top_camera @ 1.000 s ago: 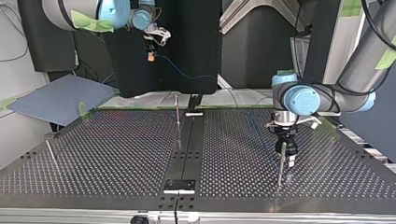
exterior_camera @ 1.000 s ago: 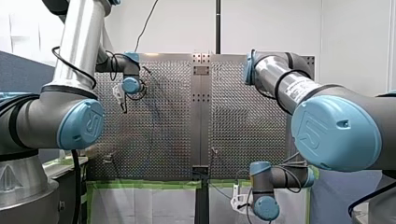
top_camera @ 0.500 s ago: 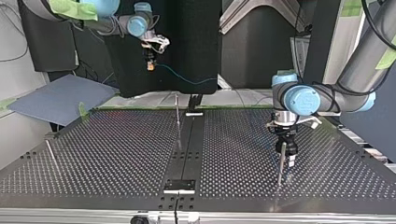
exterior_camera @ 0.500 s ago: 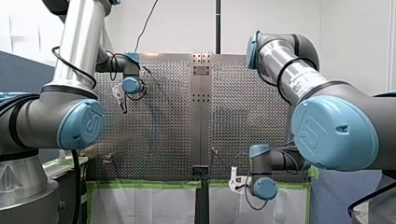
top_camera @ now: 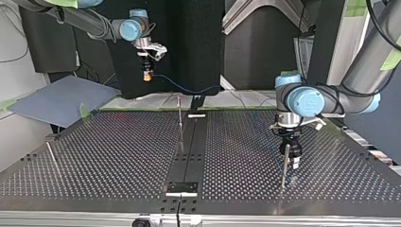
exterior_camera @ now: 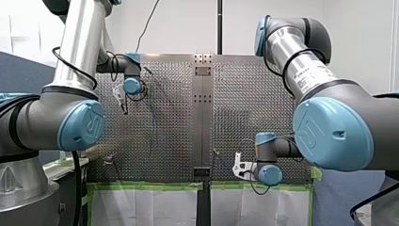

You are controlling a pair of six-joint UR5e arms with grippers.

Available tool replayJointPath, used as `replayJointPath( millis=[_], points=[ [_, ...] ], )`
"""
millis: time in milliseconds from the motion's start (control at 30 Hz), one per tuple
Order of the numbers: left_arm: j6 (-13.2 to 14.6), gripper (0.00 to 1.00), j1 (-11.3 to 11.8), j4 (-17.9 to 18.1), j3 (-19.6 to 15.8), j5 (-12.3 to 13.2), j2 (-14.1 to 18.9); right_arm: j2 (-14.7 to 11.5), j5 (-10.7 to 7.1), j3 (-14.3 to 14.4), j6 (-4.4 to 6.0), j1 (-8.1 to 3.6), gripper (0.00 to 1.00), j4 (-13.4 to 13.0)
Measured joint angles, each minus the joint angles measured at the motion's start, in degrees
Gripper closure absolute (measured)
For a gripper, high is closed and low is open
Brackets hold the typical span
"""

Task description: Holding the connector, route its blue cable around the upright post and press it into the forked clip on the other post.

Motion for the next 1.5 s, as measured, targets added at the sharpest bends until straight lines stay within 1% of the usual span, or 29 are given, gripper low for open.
replayJointPath(
  millis=[133,233,500,733,800,867,900,967,1000,1033,1100,1133,1333,1367,1500],
  points=[
    [0.0,0.25,0.0,0.0,0.0,0.0,0.0,-2.1,-0.13,1.3,-0.44,-0.70,1.00,-1.0],
    [0.0,0.25,0.0,-0.1,0.0,0.0,0.0,-3.6,-0.18,1.7,-0.54,-0.97,1.00,-1.1],
    [0.0,0.25,0.0,-0.4,0.0,-0.3,0.0,-7.6,-0.20,1.9,-0.70,-1.12,1.00,-0.8],
    [0.0,0.25,0.0,-0.8,0.0,-0.9,0.0,-11.2,-0.16,1.9,-1.32,-1.36,1.00,-0.5],
    [0.0,0.25,0.0,-1.0,0.0,-0.9,0.0,-11.3,-0.07,2.0,-1.55,-1.40,1.00,-0.6],
    [-0.1,0.20,0.0,-1.1,0.0,-0.9,0.0,-10.8,0.00,2.0,-1.81,-1.43,1.00,-0.8],
    [-0.3,0.20,0.0,-1.2,0.0,-0.9,0.0,-10.4,0.02,2.0,-1.89,-1.43,1.00,-0.9],
    [-0.9,0.11,0.0,-1.5,0.0,-0.9,0.0,-9.9,0.03,2.0,-1.99,-1.47,1.00,-1.2],
    [-1.2,0.11,0.0,-1.7,0.0,-0.9,0.0,-9.7,0.04,2.0,-2.01,-1.49,1.00,-1.2],
    [-1.8,0.07,0.0,-2.1,0.0,-0.9,0.0,-9.6,0.03,2.0,-2.01,-1.53,1.00,-1.4],
    [-2.6,0.07,-0.1,-2.7,0.0,-0.9,0.0,-9.5,-0.01,2.0,-2.00,-1.56,1.00,-1.5],
    [-3.2,0.04,-0.1,-3.1,0.0,-0.9,0.0,-9.5,-0.06,1.9,-1.99,-1.58,1.00,-1.6],
    [-6.3,0.04,0.0,-5.7,-0.1,-1.0,0.1,-9.4,-0.19,1.9,-2.02,-1.61,1.00,-1.7],
    [-6.7,0.01,0.0,-6.1,-0.1,-1.0,0.1,-9.4,-0.19,1.9,-2.01,-1.61,1.00,-1.7],
    [-7.6,0.01,0.0,-7.6,-0.1,-1.2,0.1,-9.4,-0.20,1.9,-2.00,-1.62,1.00,-1.8]
  ],
)
